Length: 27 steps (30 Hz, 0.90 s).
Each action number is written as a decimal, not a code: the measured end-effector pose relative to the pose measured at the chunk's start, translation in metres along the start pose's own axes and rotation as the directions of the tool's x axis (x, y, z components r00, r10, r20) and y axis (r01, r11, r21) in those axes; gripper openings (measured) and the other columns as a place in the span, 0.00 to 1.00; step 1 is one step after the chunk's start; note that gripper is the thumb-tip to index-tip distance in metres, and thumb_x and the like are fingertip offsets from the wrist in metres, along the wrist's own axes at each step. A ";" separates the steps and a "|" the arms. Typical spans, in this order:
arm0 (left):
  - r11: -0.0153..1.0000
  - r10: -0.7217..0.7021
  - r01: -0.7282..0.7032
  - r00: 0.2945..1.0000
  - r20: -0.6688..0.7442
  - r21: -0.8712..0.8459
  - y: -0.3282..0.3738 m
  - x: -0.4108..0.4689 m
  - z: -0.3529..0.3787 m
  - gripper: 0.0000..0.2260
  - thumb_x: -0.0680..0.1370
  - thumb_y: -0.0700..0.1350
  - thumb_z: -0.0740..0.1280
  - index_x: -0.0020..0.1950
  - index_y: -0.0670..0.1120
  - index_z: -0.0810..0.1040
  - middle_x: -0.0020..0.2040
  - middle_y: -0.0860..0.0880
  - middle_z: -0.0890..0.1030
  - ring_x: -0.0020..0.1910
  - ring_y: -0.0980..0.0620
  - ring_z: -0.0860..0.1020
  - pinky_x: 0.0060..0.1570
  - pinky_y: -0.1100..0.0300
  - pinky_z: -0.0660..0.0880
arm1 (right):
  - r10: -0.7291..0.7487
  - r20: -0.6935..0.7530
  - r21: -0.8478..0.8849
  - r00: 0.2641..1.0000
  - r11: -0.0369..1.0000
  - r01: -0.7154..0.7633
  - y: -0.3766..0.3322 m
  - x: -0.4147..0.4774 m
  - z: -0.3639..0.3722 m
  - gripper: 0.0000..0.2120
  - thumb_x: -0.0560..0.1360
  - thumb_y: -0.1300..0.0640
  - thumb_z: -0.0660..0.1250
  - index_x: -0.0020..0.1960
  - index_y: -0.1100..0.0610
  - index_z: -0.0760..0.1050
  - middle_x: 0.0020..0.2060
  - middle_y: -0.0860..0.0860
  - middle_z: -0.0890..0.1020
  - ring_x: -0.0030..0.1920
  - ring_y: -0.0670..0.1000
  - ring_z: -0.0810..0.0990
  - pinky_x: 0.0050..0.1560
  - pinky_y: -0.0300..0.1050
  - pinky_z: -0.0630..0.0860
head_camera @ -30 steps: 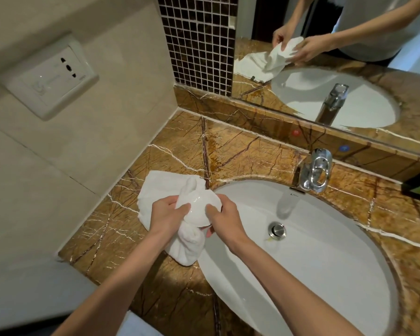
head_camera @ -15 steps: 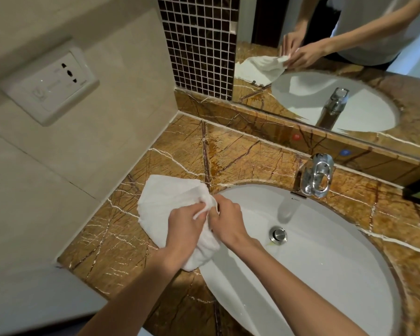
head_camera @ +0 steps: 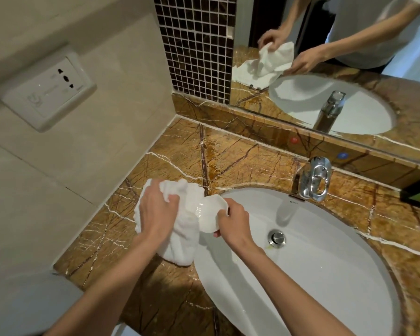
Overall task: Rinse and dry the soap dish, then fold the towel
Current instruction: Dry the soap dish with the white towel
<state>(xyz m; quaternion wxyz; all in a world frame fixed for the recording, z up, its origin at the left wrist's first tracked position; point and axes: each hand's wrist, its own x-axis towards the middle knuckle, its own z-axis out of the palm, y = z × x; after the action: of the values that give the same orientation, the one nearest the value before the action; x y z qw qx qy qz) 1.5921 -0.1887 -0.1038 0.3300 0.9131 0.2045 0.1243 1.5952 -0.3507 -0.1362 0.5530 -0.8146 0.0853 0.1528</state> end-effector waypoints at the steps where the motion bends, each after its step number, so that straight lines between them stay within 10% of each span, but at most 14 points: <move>1: 0.999 -0.037 0.037 0.999 -0.028 -0.014 -0.002 0.009 -0.005 0.21 0.74 0.39 0.66 0.67 0.42 0.69 0.60 0.42 0.77 0.53 0.44 0.76 0.51 0.54 0.71 | 0.037 -0.031 0.033 0.999 0.999 -0.035 0.002 0.001 -0.004 0.17 0.76 0.65 0.55 0.63 0.59 0.74 0.50 0.58 0.79 0.38 0.59 0.82 0.23 0.39 0.76; 8: 0.978 -0.210 0.203 0.960 -0.187 -0.051 0.000 0.047 0.000 0.12 0.76 0.36 0.62 0.59 0.42 0.76 0.60 0.37 0.70 0.46 0.48 0.70 0.49 0.63 0.62 | 0.191 -0.129 0.229 0.973 0.961 -0.158 0.019 -0.004 -0.027 0.18 0.74 0.66 0.56 0.60 0.55 0.76 0.44 0.51 0.81 0.25 0.49 0.80 0.24 0.40 0.76; 12: 0.981 -0.192 0.192 0.981 0.037 -0.015 -0.007 0.038 0.034 0.12 0.78 0.41 0.59 0.58 0.39 0.76 0.62 0.36 0.72 0.50 0.44 0.74 0.49 0.58 0.68 | 0.207 -0.172 0.284 0.963 0.947 -0.152 0.023 -0.003 -0.039 0.17 0.74 0.66 0.56 0.57 0.52 0.75 0.43 0.47 0.79 0.26 0.50 0.82 0.26 0.45 0.79; 15: 0.974 -0.021 -0.049 0.954 0.299 0.223 -0.017 0.022 0.051 0.23 0.78 0.55 0.57 0.70 0.46 0.67 0.72 0.38 0.63 0.70 0.39 0.62 0.68 0.44 0.58 | 0.212 -0.193 0.305 0.958 0.941 -0.147 0.025 -0.003 -0.048 0.17 0.74 0.66 0.57 0.58 0.53 0.75 0.46 0.51 0.80 0.30 0.52 0.82 0.27 0.46 0.79; 20: 0.691 0.203 -0.525 0.801 0.563 0.497 -0.033 0.024 0.057 0.32 0.74 0.68 0.51 0.75 0.55 0.57 0.79 0.46 0.51 0.76 0.41 0.43 0.68 0.37 0.33 | 0.217 -0.210 0.339 0.953 0.931 -0.137 0.027 -0.005 -0.054 0.18 0.74 0.66 0.57 0.60 0.55 0.76 0.50 0.56 0.80 0.36 0.57 0.83 0.25 0.42 0.77; 27: 0.595 0.248 -0.457 0.887 0.390 0.661 -0.030 0.042 0.037 0.17 0.78 0.53 0.55 0.56 0.43 0.74 0.56 0.43 0.77 0.58 0.42 0.70 0.64 0.40 0.60 | 0.212 -0.207 0.347 0.955 0.929 -0.130 0.024 -0.011 -0.053 0.19 0.75 0.66 0.57 0.61 0.55 0.75 0.49 0.54 0.79 0.34 0.56 0.82 0.24 0.39 0.76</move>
<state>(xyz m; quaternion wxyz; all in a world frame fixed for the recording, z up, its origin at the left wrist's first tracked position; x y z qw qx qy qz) 1.6339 -0.1685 -0.1474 -0.0752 0.9968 0.0060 -0.0253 1.5855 -0.4088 -0.1354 0.6514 -0.7123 0.2473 0.0843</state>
